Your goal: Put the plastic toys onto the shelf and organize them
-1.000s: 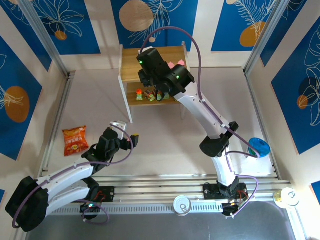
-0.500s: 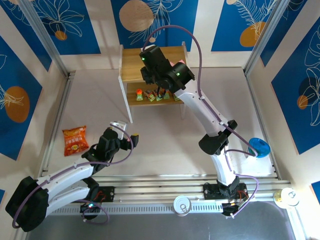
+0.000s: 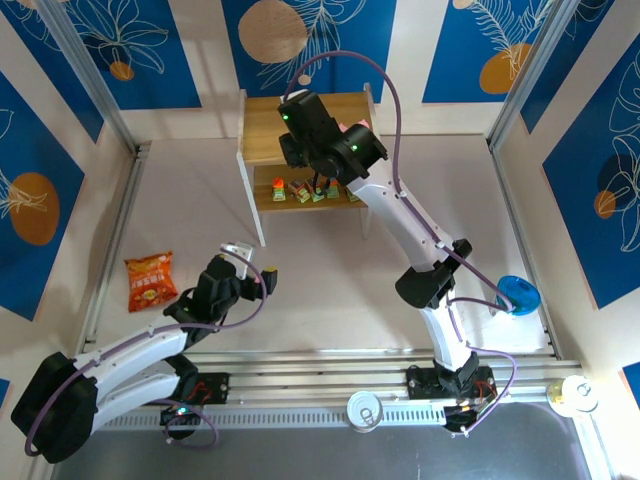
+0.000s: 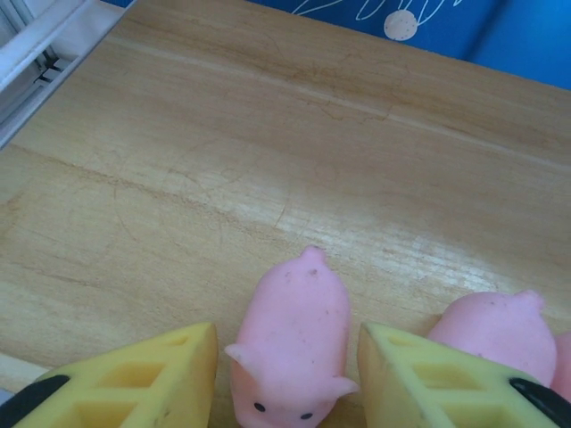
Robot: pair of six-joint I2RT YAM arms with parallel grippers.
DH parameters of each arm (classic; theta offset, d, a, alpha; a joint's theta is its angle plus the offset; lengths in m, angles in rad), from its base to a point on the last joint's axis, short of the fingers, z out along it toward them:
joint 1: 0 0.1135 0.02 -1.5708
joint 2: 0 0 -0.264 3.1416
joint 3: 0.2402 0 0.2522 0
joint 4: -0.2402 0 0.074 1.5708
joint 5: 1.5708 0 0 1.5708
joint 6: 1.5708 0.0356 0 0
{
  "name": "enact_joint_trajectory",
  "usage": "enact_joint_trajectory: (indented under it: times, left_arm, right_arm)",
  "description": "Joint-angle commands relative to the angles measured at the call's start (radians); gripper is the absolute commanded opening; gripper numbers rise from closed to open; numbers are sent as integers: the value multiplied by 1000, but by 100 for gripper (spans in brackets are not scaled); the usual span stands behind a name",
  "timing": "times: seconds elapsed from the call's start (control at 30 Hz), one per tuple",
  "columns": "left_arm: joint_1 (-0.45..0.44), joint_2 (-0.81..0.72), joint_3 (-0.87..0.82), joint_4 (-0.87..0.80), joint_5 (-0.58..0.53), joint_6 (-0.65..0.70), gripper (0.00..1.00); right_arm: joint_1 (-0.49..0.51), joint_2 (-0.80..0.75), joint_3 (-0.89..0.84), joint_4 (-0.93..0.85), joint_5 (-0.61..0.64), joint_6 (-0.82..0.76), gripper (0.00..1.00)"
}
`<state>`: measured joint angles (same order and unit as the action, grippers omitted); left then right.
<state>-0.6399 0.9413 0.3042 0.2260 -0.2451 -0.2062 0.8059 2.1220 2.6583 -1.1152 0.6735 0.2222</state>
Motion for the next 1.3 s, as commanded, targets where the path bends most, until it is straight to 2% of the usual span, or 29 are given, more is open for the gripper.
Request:
enact_joint_trajectory:
  times: [0.0, 0.4, 0.5, 0.67, 0.97, 1.27]
  left_arm:
    - [-9, 6, 19, 21, -10, 9, 100]
    - [-10, -19, 13, 11, -45, 5, 100]
    - [-8, -41, 7, 3, -72, -3, 100]
    - [-6, -86, -4, -18, -122, -18, 100]
    - [11, -112, -7, -48, -147, -28, 100]
    - [37, -117, -7, -68, -149, -49, 100]
  right_arm:
    - [10, -10, 39, 9, 9, -31, 48]
    - [35, -90, 34, 19, 55, -60, 51]
    - [52, -133, -12, 30, 73, -61, 51]
    - [96, -242, -193, 92, 100, -51, 51]
    - [176, -408, -552, 203, 115, 38, 51]
    - [238, -487, -821, 276, 94, 165, 51]
